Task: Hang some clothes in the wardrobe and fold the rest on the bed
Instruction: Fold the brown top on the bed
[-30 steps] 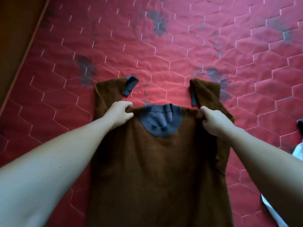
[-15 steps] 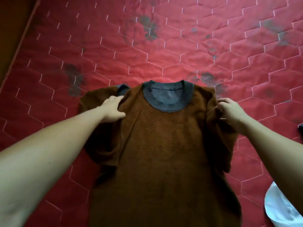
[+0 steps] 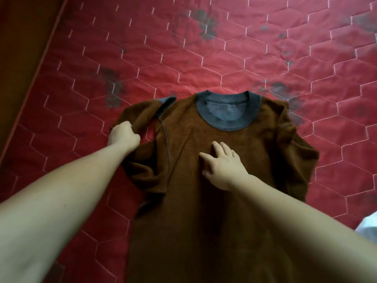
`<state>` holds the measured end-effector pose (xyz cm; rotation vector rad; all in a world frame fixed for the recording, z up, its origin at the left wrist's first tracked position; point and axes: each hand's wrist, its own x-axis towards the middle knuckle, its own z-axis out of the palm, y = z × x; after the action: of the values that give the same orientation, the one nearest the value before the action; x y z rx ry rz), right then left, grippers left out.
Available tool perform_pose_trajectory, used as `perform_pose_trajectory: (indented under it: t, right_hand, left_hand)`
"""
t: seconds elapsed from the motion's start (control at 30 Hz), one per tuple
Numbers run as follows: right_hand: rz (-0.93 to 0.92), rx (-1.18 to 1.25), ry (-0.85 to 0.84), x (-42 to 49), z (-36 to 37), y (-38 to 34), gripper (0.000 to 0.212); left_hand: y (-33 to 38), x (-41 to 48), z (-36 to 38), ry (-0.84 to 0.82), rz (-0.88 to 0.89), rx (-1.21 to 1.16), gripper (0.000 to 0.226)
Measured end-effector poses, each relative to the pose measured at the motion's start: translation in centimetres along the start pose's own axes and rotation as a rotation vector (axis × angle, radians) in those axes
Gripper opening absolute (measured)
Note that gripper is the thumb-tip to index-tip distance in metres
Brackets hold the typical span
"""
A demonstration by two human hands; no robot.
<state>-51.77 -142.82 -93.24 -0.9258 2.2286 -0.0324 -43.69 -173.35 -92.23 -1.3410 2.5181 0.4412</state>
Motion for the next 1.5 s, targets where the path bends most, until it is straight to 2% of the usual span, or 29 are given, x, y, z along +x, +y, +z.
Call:
perform_pose_trajectory:
  t: [0.07,0.13,0.2,0.23,0.3,0.33,0.4,0.43,0.47,0.5,0.57,0.6,0.63,0.7,0.73,0.8,0.87,0.93,1.0,1.07,1.1,1.17,1.27,1.33,1.37,1.4,1.47,1.5]
  right_hand:
    - [0.093,0.238,0.01,-0.1,-1.0,-0.9,0.056]
    - [0.173,0.624,0.053,-0.6,-2.8,-1.6,0.051]
    - [0.249,1.056,0.092,-1.4,-5.1,-2.2,0.056]
    - [0.285,1.282,0.077,-1.8,-6.0,-2.2,0.065]
    - [0.333,1.674,-0.036,-2.8,-7.4,-2.0,0.085]
    - [0.326,1.769,-0.101,-3.4,-7.6,-1.6,0.091]
    - [0.311,1.786,-0.195,-4.8,-7.1,-0.9,0.084]
    - [0.315,1.724,-0.252,-5.7,-6.3,-0.7,0.072]
    - [0.324,1.622,-0.303,-6.7,-5.1,-0.6,0.058]
    - [0.323,1.448,-0.326,-7.6,-3.8,-0.4,0.04]
    - [0.351,1.008,-0.354,-9.5,-0.4,0.3,0.008]
    - [0.41,0.867,-0.43,-10.4,1.3,0.5,0.008]
    - [0.495,0.801,-0.542,-11.4,2.5,0.3,0.012]
    - [0.635,0.656,-0.626,-12.4,4.0,-0.1,0.043]
    - [0.636,0.579,-0.56,-12.4,4.6,-0.2,0.059]
    - [0.537,0.564,-0.29,-11.6,5.2,-0.7,0.084]
    - [0.466,0.669,-0.096,-10.8,5.3,-2.0,0.092]
    - [0.456,0.465,0.062,-10.4,5.9,-3.0,0.082]
    - [0.419,0.286,0.083,-10.2,6.7,-3.0,0.057]
    - [0.425,0.453,-0.086,-10.5,7.1,-2.2,0.023]
    - [0.447,0.567,-0.184,-10.9,7.3,-1.6,0.016]
    - [0.518,0.69,-0.399,-12.3,7.7,-0.6,0.024]
    - [0.586,0.54,-0.809,-14.5,8.2,0.6,0.03]
    - [0.541,0.448,-0.917,-14.2,7.4,1.4,0.028]
    - [0.513,0.422,-0.87,-13.6,6.6,1.7,0.025]
    - [0.487,0.436,-0.753,-12.8,5.6,1.9,0.021]
    - [0.475,0.668,-0.399,-10.6,3.8,2.2,0.022]
    - [0.483,0.827,-0.235,-9.3,3.0,2.1,0.025]
  left_hand:
    - [0.4,-1.5,-0.6,0.085,0.018,-0.222,0.035]
    - [2.1,-4.1,-1.6,0.19,0.156,-0.418,0.03]
    - [3.9,-8.1,-2.3,0.236,0.478,-0.535,0.024]
    - [4.5,-10.5,-2.4,0.203,0.683,-0.529,0.024]
    - [4.7,-15.2,-1.6,0.086,1.073,-0.376,0.028]
    - [4.2,-17.1,-0.8,0.028,1.233,-0.253,0.03]
    - [2.5,-19.6,0.7,-0.099,1.428,0.0,0.037]
    - [1.4,-20.3,1.3,-0.171,1.443,0.086,0.044]
    - [0.3,-20.8,1.9,-0.235,1.389,0.116,0.052]
    - [-0.7,-21.1,2.5,-0.285,1.258,0.085,0.056]
    - [-2.1,-21.4,3.5,-0.392,0.767,-0.124,0.05]
    - [-2.5,-21.4,3.9,-0.442,0.507,-0.213,0.042]
    - [-2.9,-21.4,4.4,-0.481,0.312,-0.287,0.033]
    - [-3.0,-21.4,5.4,-0.572,0.106,-0.434,0.026]
    - [-2.7,-21.4,5.8,-0.632,0.036,-0.537,0.026]
    - [-1.5,-21.6,6.6,-0.727,-0.117,-0.786,0.029]
    - [0.2,-21.7,7.0,-0.768,-0.253,-1.015,0.028]
    - [1.5,-21.6,7.3,-0.763,-0.331,-1.175,0.032]
    - [2.2,-21.5,7.5,-0.747,-0.353,-1.231,0.05]
    - [2.4,-21.3,7.7,-0.749,-0.354,-1.239,0.062]
    - [2.4,-21.1,7.9,-0.743,-0.354,-1.248,0.062]
    - [2.3,-20.7,8.1,-0.701,-0.372,-1.275,0.056]
    - [2.7,-20.4,8.4,-0.614,-0.402,-1.295,0.035]
    - [3.0,-20.3,8.6,-0.612,-0.444,-1.337,0.025]
    - [3.0,-20.3,8.6,-0.651,-0.466,-1.383,0.021]
    - [3.1,-20.2,8.4,-0.713,-0.481,-1.433,0.02]
    - [3.0,-19.8,8.0,-0.796,-0.486,-1.461,0.034]
    - [2.9,-19.5,7.9,-0.781,-0.49,-1.455,0.038]
